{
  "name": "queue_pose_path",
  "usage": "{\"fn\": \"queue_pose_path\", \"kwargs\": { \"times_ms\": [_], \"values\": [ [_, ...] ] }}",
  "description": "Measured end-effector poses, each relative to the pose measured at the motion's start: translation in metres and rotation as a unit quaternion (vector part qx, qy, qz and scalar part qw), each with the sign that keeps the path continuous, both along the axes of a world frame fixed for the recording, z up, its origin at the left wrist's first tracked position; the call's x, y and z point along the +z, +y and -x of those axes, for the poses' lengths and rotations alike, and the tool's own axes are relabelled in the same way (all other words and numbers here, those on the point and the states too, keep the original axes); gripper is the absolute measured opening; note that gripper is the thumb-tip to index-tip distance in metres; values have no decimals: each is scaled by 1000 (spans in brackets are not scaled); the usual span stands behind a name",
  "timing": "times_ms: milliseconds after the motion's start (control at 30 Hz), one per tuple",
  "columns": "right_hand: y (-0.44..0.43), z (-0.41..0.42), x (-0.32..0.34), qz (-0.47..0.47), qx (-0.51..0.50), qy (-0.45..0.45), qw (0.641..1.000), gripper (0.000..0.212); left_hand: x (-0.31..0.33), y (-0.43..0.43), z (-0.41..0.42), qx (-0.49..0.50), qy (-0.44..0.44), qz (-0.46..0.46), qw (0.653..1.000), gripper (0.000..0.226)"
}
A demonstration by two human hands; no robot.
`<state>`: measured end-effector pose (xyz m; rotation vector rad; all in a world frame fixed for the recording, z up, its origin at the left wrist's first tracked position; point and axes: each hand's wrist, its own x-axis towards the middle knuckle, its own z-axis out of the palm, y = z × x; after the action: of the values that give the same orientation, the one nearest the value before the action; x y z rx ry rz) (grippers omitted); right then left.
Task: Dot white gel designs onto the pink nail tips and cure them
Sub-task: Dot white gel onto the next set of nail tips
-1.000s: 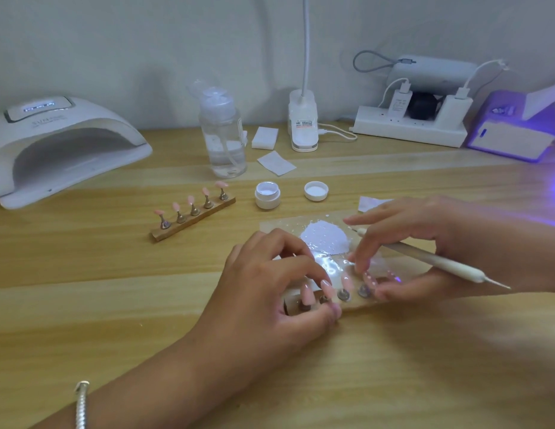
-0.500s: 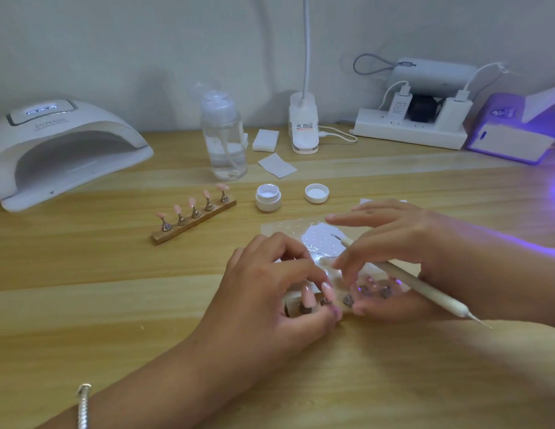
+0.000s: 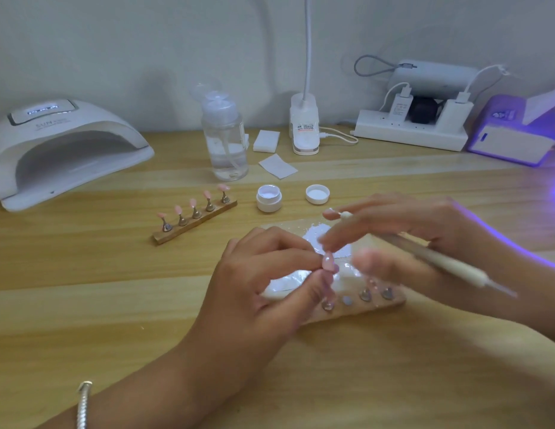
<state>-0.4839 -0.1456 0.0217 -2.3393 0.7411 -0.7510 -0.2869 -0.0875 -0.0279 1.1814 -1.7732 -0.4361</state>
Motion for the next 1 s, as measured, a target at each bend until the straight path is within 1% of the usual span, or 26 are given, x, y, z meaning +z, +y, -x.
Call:
{"fn": "queue_pose_path", "kwargs": {
  "times_ms": [67,100,200,233,300,400,500,600,667,833,967,1000],
  "values": [
    [-10,5,-8,-30,-51,-43,997,57,0,-2,-3,7,57,-35,998,12],
    [-16,7,-13,-40,-84,-52,994,58,0,-3,-4,13,76,-48,996,10],
    [-30,9,-28,-71,-161,-99,979,54,0,-5,-6,31,100,-62,993,8],
    [-32,8,-31,-96,-178,-112,973,54,0,-6,-6,35,105,-63,992,9],
    [-32,9,-37,-113,-197,-116,967,50,-1,-6,-7,42,110,-67,991,8],
    [-30,9,-42,-113,-195,-115,967,38,-7,-7,-7,54,131,-111,984,6],
    [-27,5,-44,-157,-162,-149,963,44,-12,-10,-9,59,124,-160,978,6],
    [-28,3,-46,-144,-159,-148,966,44,-13,-11,-9,58,110,-158,979,4],
    [-28,3,-46,-143,-163,-150,965,43,-13,-10,-10,61,106,-157,980,9],
    [-28,4,-46,-137,-171,-156,963,45,-12,-12,-8,61,106,-160,980,11],
    [-27,4,-46,-131,-172,-160,963,44,-14,-12,-9,63,102,-161,980,6],
    [-28,4,-46,-127,-174,-159,963,44,-14,-12,-9,64,98,-161,980,9]
  ]
}}
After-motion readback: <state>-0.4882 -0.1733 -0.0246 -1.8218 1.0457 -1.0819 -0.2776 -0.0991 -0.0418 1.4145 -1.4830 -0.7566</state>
